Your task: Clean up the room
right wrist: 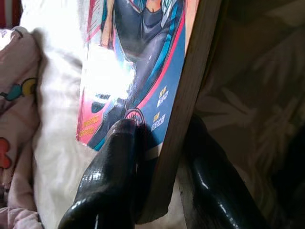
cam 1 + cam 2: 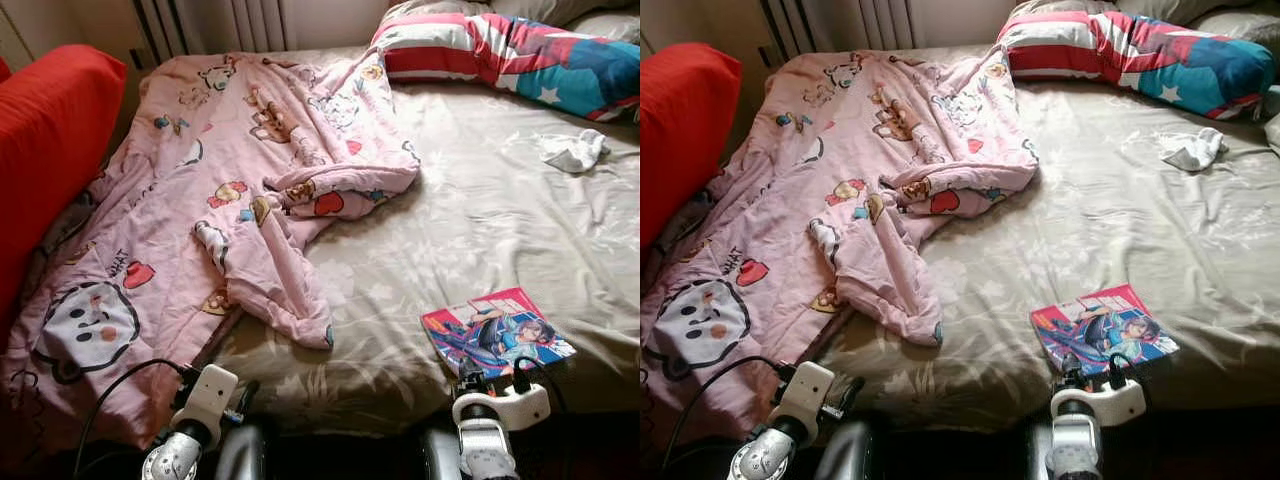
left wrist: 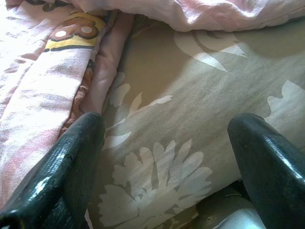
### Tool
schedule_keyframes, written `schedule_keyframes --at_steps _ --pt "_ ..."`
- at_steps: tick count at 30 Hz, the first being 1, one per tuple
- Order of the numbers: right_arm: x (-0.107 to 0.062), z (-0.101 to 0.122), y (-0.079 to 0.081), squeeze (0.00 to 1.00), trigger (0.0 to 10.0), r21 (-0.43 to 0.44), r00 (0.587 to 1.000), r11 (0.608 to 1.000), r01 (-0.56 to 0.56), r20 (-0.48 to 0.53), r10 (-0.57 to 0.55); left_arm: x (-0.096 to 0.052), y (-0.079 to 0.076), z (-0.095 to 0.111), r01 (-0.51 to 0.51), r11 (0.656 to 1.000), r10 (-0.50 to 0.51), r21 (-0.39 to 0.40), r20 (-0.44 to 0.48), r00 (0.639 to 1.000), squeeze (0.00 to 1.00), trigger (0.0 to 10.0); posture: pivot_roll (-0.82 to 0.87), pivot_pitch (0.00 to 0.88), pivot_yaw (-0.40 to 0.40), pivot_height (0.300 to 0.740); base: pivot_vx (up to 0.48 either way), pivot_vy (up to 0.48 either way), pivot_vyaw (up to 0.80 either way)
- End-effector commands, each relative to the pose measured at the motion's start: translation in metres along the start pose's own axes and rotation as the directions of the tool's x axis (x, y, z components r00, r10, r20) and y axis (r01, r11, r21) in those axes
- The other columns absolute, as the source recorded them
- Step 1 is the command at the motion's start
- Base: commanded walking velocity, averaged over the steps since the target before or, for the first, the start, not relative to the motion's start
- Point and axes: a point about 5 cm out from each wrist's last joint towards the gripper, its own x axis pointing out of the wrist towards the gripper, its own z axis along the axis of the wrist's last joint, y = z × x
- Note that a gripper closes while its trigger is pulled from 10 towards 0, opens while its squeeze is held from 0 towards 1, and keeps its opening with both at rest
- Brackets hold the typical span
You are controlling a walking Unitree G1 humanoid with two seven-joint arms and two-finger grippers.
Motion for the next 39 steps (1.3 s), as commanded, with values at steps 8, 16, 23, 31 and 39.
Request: schedule_keyframes --at_steps 8,16,23,31,39 --pt "0.001 -0.003 0.0 0.0 10.0 0.003 1.0 1.0 -0.004 -0.013 0.004 -0.007 -0.002 -0.013 0.011 1.0 -0.01 0.016 -0.055 0.998 0.0 10.0 0.07 0.216 0.059 0.551 0.0 0.0 0.0" --pt "-0.006 -0.003 -0.014 0.21 10.0 0.004 0.999 0.999 0.035 -0.006 -0.035 -0.008 -0.002 -0.014 0.013 1.0 -0.012 0.02 -0.06 0.998 0.0 10.0 0.06 0.221 0.062 0.551 0.0 0.0 0.0" --pt "-0.006 -0.002 -0.014 0.0 10.0 0.005 0.999 0.999 0.037 -0.001 -0.037 -0.008 -0.003 -0.014 0.016 1.0 -0.015 0.02 -0.063 0.998 0.0 10.0 0.07 0.218 0.063 0.551 0.0 0.0 0.0" --pt "-0.006 0.0 -0.016 0.0 10.0 0.009 0.999 0.999 0.044 0.0 -0.044 -0.01 -0.002 -0.017 0.012 1.0 -0.011 0.025 -0.072 0.997 0.0 10.0 0.07 0.223 0.068 0.551 0.0 0.0 0.0" --pt "-0.004 0.002 -0.016 0.0 10.0 0.021 0.999 0.998 0.053 0.002 -0.053 -0.01 0.0 -0.017 0.009 0.999 -0.007 0.032 -0.074 0.997 0.0 10.0 0.08 0.225 0.071 0.551 0.0 0.0 0.0"
